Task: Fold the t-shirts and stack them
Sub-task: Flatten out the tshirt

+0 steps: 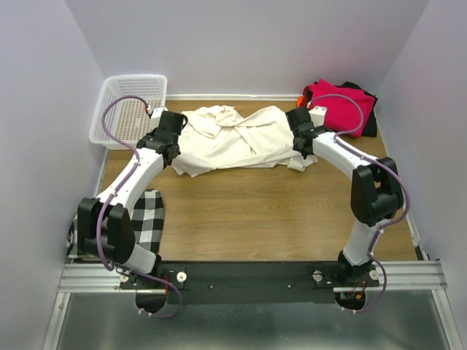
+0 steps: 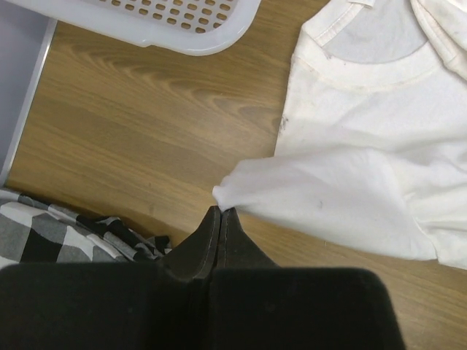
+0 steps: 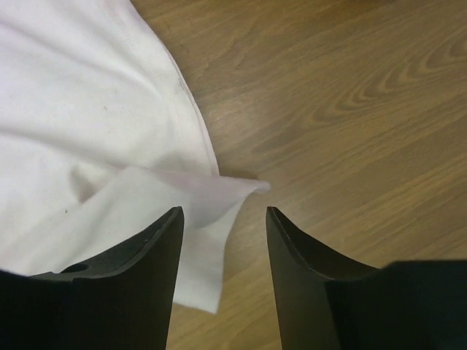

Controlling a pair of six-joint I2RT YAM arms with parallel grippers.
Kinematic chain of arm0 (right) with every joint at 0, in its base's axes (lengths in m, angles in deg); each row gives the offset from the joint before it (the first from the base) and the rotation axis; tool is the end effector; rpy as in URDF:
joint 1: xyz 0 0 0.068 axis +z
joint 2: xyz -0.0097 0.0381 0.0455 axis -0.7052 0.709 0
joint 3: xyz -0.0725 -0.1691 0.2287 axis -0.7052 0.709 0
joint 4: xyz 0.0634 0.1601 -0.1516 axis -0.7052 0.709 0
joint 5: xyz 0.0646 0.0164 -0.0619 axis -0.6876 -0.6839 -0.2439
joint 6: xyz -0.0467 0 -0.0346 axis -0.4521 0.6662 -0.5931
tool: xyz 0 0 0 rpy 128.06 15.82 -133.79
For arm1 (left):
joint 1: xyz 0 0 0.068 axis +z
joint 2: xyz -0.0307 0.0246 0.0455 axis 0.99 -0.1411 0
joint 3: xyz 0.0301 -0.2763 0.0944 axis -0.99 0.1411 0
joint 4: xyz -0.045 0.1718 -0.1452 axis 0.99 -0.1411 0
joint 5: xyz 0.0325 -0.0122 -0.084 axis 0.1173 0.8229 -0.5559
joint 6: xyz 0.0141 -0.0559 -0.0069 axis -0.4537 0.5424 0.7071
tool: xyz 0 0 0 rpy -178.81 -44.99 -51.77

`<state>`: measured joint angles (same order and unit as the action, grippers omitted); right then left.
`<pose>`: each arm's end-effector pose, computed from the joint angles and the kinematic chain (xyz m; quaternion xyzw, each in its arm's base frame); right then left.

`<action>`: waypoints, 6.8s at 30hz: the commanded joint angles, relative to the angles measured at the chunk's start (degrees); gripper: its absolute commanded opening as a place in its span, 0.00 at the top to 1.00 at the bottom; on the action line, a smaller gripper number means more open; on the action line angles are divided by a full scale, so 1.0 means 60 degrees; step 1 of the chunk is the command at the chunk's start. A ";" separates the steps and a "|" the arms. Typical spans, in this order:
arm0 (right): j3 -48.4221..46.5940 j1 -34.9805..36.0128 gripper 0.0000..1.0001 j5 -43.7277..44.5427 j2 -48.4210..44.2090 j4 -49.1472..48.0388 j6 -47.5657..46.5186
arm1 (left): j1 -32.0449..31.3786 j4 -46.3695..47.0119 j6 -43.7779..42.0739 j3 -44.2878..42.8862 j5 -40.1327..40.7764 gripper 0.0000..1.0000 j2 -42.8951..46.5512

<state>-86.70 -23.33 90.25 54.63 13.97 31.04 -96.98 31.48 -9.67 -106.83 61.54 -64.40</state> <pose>0.3619 0.1151 0.2500 0.1484 0.9008 -0.1710 0.3705 0.2743 -0.0526 0.3163 -0.1844 0.8931 0.1055 0.3965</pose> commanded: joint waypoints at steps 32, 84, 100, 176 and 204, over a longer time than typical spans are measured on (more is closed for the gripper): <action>0.1517 -0.3307 0.47 -0.5050 -0.0713 -0.0326 0.3066 | 0.0874 0.1187 -0.1622 -0.1095 -0.0591 1.00 -0.1925; 0.1502 -0.3191 0.59 -0.4877 -0.0977 0.0171 0.0563 | 0.0992 0.1128 -0.1768 -0.1769 -0.1045 1.00 -0.2862; 0.0931 -0.3162 0.45 -0.5256 0.0035 0.0244 -0.0844 | 0.0992 0.1128 -0.1725 -0.1901 -0.1030 1.00 -0.3024; -0.8109 -0.2590 0.99 -0.3732 -0.1647 0.1109 -0.3232 | 0.1138 0.2357 -0.2808 -1.0296 -0.3153 1.00 -0.2176; -0.5792 -0.2605 0.99 -0.3440 -0.3001 -0.0415 -0.3027 | 0.1138 0.6255 -0.3688 -0.9327 -0.3784 1.00 -0.1306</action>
<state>-122.02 -38.78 65.33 29.41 11.72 12.05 -90.73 65.92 -32.35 -162.94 39.50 -65.49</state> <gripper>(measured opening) 0.019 0.009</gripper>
